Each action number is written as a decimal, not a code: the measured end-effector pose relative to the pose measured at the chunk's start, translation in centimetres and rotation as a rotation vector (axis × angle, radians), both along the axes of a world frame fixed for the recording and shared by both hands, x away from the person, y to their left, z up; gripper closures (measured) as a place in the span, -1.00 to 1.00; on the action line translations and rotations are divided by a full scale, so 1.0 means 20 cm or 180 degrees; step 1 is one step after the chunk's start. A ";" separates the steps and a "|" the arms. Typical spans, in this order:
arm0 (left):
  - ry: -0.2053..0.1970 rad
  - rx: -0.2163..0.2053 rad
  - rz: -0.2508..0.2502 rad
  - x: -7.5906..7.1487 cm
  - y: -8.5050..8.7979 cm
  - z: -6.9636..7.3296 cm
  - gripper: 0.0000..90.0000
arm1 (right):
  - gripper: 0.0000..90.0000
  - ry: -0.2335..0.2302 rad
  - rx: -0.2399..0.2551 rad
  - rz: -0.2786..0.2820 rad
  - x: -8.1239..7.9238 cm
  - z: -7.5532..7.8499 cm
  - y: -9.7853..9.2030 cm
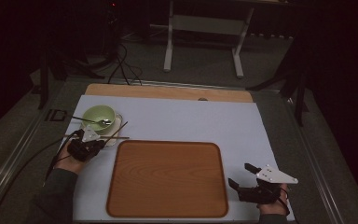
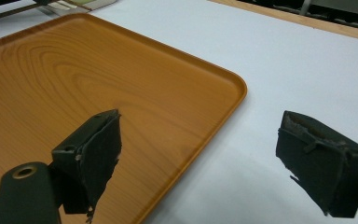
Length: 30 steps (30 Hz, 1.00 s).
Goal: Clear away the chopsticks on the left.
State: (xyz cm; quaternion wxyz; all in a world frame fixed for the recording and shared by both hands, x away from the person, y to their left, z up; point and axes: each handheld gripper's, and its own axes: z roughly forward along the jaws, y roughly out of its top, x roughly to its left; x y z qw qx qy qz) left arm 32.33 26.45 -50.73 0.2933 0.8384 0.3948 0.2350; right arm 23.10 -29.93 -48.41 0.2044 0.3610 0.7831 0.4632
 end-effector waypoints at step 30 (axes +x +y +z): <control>-0.0327 -0.0541 -0.0226 -0.21 -0.23 0.31 0.91 | -0.70 -0.0052 0.0018 -0.0021 -0.01 0.01 -0.01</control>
